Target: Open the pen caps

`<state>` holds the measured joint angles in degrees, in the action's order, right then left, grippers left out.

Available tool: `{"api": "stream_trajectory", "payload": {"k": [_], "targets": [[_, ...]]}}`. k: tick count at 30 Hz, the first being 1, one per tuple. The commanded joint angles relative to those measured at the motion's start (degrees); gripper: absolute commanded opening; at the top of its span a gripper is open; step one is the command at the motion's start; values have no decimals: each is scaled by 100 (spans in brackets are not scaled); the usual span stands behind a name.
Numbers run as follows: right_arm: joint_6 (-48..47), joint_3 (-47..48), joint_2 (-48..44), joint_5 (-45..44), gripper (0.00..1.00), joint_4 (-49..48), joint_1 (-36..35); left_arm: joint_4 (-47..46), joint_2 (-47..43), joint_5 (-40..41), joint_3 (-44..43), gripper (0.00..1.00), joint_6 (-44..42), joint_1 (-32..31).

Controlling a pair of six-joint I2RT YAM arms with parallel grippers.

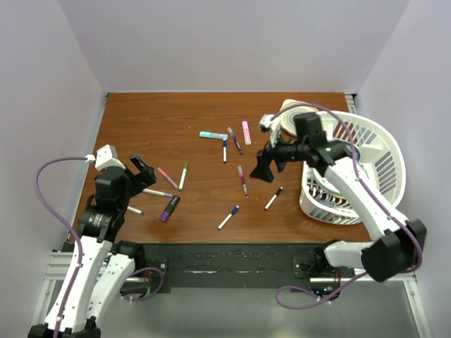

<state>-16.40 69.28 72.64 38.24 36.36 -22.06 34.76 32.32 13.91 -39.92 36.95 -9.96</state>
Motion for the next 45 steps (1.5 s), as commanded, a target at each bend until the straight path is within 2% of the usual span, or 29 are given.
{"api": "stream_trajectory", "payload": {"k": [1, 7, 14, 15, 20, 29, 37, 39, 41, 43, 45], "targets": [[-346, -371, 425, 641, 99, -85, -175, 83, 503, 586, 2, 100, 531, -15], [-328, -564, 479, 561, 99, -164, -219, 460, 1215, 1026, -24, 96, 1383, 186], [-407, -705, 330, 554, 99, -147, -219, 1058, 2602, 939, 72, 69, 2158, 995], [-407, -696, 330, 518, 99, -138, -228, 1094, 2726, 947, 81, 68, 2237, 1196], [-425, -635, 242, 386, 99, 3, -228, 883, 3096, 868, 274, 52, 2528, 1242], [-434, -626, 128, 483, 99, 73, -228, 1023, 3404, 929, 485, 49, 2984, 1251], [-408, -652, 57, 509, 99, 56, -228, 752, 3720, 867, 635, 45, 3073, 1312], [-399, -652, 31, 492, 99, 56, -228, 681, 3834, 859, 617, 41, 3038, 1356], [-390, -661, 31, 474, 99, 47, -219, 672, 4054, 797, 608, 30, 3020, 1373], [-390, -661, -4, 474, 99, 47, -211, 655, 4247, 727, 600, 24, 3011, 1408], [-390, -661, -22, 465, 99, 38, -202, 620, 4335, 692, 608, 23, 3002, 1417]]}}
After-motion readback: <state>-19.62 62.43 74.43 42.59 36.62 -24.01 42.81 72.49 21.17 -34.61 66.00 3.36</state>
